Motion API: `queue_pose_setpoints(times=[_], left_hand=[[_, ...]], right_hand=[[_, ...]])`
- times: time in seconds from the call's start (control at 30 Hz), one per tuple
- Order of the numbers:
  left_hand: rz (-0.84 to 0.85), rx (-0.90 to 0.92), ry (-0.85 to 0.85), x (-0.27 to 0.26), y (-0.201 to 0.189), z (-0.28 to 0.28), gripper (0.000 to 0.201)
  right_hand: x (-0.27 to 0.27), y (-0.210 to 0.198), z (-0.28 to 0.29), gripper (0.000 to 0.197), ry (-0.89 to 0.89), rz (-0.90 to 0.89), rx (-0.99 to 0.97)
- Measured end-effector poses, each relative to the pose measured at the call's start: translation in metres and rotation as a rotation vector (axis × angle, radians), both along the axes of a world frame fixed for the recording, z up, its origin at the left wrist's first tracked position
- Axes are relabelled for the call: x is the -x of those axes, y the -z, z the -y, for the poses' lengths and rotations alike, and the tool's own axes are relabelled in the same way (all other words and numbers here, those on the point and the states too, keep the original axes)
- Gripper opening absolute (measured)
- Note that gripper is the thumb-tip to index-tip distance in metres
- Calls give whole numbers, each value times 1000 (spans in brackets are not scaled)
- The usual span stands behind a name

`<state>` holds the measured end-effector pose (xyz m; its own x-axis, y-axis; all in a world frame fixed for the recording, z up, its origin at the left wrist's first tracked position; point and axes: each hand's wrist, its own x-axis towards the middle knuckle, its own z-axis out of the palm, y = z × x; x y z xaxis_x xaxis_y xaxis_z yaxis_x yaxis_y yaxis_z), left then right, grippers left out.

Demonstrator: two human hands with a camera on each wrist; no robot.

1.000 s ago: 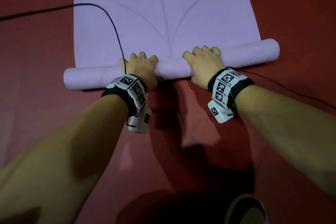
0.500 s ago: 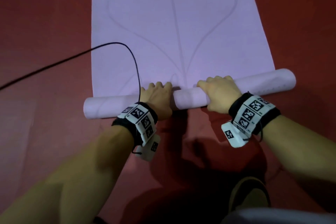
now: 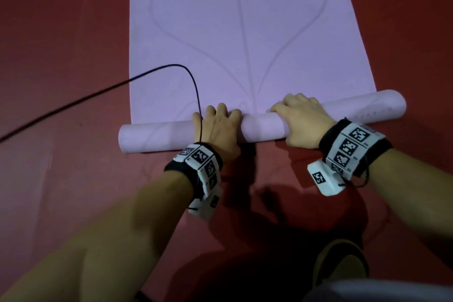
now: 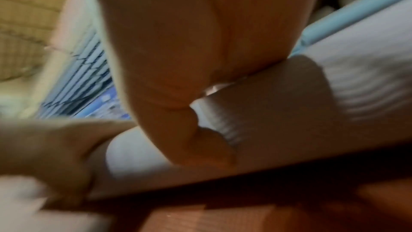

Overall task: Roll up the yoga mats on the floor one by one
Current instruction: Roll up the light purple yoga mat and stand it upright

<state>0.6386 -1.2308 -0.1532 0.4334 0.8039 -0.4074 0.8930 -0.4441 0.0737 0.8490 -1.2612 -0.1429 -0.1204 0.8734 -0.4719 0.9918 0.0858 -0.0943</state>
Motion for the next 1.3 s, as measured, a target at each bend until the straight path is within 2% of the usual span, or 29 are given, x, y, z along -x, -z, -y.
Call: queue_pose_setpoints(times=[0.1, 0.2, 0.3, 0.47, 0.53, 0.6, 0.7, 0.77, 0.83, 0.93, 1.03, 1.13, 1.2, 1.3], left_hand=[[4, 76, -8, -2, -4, -16, 57], [9, 131, -12, -3, -6, -28, 56], [48, 90, -31, -2, -6, -24, 59], [68, -163, -41, -1, 2, 2, 71], [32, -165, -44, -3, 2, 1, 72], [27, -125, -58, -6, -1, -10, 66], [36, -31, -55, -9, -2, -27, 58], [23, 34, -52, -10, -3, -37, 54], [15, 79, -46, -11, -3, -45, 51], [34, 95, -53, -11, -4, -51, 52], [82, 21, -96, -11, -5, -47, 62], [51, -112, -69, -10, -2, -32, 70], [24, -121, -36, -10, 0, -31, 72], [34, -87, -55, -13, -2, -45, 66]], right_hand=[[4, 9, 11, 78, -26, 63, -154], [10, 17, 8, 70, -15, 133, -220], [11, 14, -3, 61, 11, 126, -175], [8, 7, -27, 64, 14, 90, -18], [6, 3, -37, 68, 17, 70, 70], [4, 0, -39, 69, 23, 42, 79], [3, 4, -22, 68, 2, 27, -138], [3, 13, -7, 75, -10, 58, -303], [3, 22, -3, 77, -17, 95, -376], [5, 18, -18, 68, 22, 110, -303], [4, 9, -37, 62, 43, 87, -164], [2, 2, -58, 63, 48, 53, -22], [0, -3, -69, 67, 45, 43, 82], [-4, -4, -67, 69, 34, 11, 31]])
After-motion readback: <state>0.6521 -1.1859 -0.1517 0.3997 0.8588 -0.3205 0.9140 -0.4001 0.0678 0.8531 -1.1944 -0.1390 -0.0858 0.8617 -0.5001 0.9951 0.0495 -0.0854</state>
